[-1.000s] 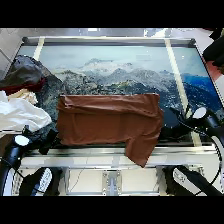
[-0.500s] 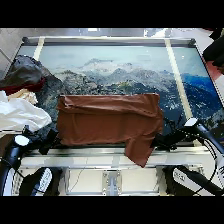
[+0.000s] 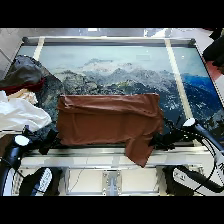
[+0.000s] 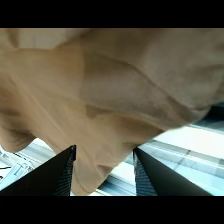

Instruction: Fold the shirts.

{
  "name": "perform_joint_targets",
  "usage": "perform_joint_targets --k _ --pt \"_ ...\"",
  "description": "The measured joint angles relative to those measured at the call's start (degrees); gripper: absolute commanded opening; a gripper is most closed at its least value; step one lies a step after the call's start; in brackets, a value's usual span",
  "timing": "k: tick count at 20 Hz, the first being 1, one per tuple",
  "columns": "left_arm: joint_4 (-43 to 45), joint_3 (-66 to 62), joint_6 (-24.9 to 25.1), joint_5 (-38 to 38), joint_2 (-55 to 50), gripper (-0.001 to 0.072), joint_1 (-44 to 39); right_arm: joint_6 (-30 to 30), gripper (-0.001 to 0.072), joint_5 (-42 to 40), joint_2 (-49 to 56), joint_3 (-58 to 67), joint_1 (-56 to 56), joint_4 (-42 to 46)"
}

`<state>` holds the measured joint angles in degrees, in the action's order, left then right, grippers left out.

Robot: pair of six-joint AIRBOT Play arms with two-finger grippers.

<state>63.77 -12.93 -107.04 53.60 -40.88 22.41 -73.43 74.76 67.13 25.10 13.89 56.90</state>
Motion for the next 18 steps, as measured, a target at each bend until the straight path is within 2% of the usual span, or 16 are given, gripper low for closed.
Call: perform_joint_targets --k 2,3,4,5,9,12,15,18 --pt "0.0 0.0 0.0 0.0 0.0 0.0011 0.0 0.4 0.041 -0.5 0.1 0.0 -0.2 -0.8" --pt "0.0 0.0 0.0 0.0 0.0 0.0011 0.0 0.6 0.0361 -0.7 0.1 0.0 -0.8 -1.1" --pt "0.0 0.0 0.0 0.0 0.0 0.0011 0.0 0.8 0.022 -1.1 0.1 0.0 -1.7 -1.3" --pt "0.0 0.0 0.0 0.0 0.0 0.0011 0.0 0.8 0.0029 -1.5 0.1 0.0 -2.8 -1.6" --pt "0.0 0.0 0.0 0.0 0.0 0.001 0.0 1.1 0.0014 -2.8 0.0 0.1 -7.0 -2.3" --pt "-0.1 -1.5 1.3 1.0 0.2 0.001 0.0 1.7 0.0015 0.9 -1.9 1.4 -8.2 -2.5" --pt "-0.8 -6.7 5.5 4.8 2.0 0.001 0.1 1.9 0.0015 9.1 -6.4 5.1 -8.7 -2.4" --pt "-1.2 -15.0 12.1 11.0 3.4 0.0009 0.1 0.7 0.0014 14.3 -11.6 10.4 -8.9 -1.3"
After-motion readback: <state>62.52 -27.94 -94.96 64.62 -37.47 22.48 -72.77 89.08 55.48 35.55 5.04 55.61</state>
